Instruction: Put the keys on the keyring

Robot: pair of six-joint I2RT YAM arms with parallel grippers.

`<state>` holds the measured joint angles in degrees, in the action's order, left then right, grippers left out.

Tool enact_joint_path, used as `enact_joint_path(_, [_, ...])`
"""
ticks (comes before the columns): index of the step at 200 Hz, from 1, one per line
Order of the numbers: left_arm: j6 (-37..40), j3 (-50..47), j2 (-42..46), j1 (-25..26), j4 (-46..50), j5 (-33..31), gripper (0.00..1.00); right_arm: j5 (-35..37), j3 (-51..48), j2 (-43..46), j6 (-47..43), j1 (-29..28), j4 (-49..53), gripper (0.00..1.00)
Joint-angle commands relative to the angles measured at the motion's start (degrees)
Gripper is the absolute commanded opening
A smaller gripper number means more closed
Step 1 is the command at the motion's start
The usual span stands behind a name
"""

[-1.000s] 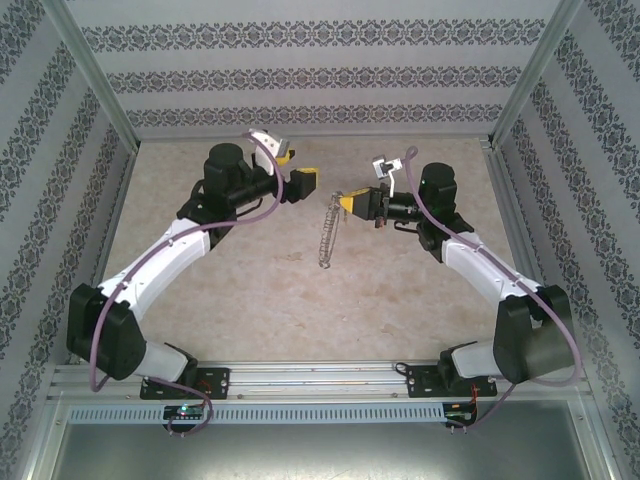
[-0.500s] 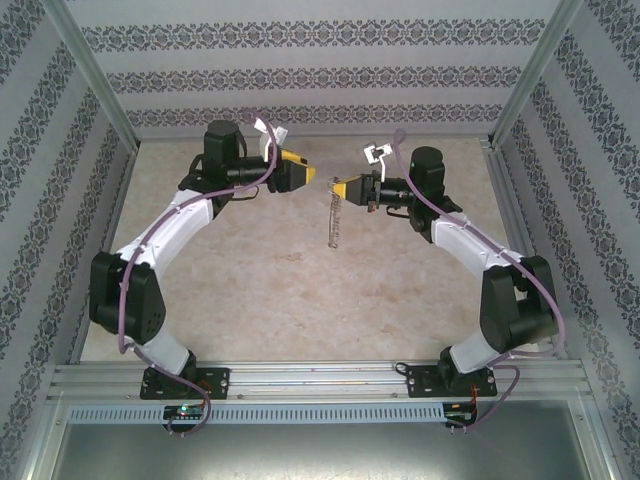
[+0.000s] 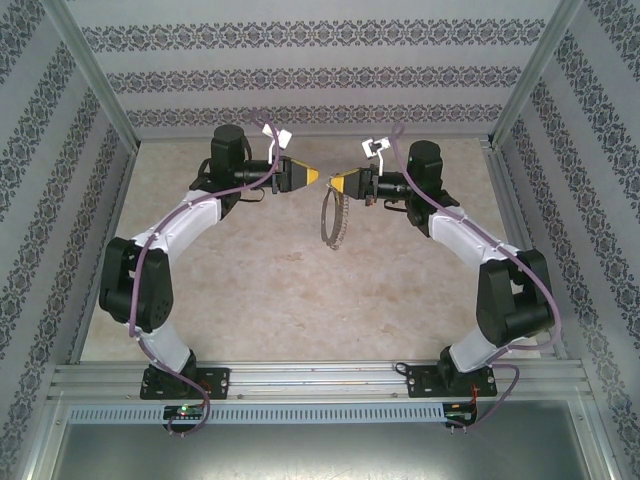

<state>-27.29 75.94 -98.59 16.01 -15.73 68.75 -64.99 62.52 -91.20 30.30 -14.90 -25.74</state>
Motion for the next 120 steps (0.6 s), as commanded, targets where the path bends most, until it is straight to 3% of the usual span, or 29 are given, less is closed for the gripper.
enact_joint_path(1, [-4.5,-1.7,-0.5,-0.1,-7.9,2.5,0.26,-0.5,1.8,-0.5,0.3,-0.9,-3.1,0.0])
enact_joint_path(46, [-6.0,-2.9,-0.3,1.1,-10.2,2.9,0.32,-0.3,1.2,-0.3,0.4,-1.0,-3.5,0.0])
enact_joint_path(120, [-7.4,-3.8,-0.6,2.8,-12.3,3.1,0.33,0.2,1.0,0.5,0.5,-1.5,-3.7,0.0])
